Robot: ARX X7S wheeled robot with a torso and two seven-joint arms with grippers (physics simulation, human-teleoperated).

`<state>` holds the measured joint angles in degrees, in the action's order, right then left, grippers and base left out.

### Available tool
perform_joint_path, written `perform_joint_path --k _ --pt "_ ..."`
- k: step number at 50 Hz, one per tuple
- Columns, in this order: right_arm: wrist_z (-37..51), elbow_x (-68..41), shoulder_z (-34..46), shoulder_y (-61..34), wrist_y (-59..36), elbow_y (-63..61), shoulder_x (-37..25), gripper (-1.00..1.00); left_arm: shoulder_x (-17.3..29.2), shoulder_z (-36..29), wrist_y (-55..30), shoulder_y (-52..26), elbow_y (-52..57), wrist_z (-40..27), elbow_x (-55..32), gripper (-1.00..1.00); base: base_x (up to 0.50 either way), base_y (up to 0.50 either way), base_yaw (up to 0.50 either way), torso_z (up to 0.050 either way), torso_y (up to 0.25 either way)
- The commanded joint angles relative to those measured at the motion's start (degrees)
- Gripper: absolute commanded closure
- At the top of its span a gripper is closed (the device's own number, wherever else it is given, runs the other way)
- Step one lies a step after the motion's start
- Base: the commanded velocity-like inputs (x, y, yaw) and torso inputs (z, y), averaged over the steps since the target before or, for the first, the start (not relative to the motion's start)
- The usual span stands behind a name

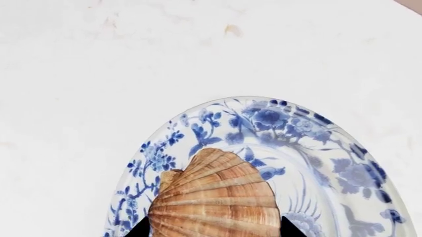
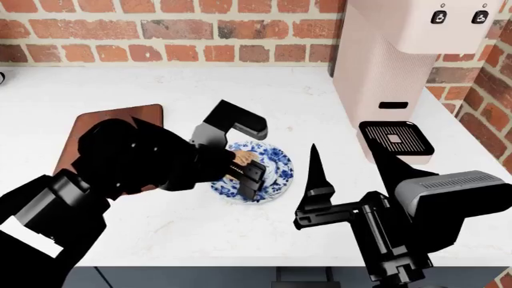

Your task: Pick the scallop from the plate and place it on the cutting board. Then pick the condiment bottle from the cabinet and place it next to the cutting board.

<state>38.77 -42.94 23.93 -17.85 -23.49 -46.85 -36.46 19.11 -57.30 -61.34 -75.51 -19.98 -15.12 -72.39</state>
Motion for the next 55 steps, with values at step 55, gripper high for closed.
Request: perform_joint_path --k 55 --pt "0.4 -0.6 0.3 -0.3 0.4 -0.2 -0.5 -1.00 5.9 10.4 6.6 -5.1 -0.2 -15.8 -1.9 1.00 0.00 0.00 0.00 0.000 0.000"
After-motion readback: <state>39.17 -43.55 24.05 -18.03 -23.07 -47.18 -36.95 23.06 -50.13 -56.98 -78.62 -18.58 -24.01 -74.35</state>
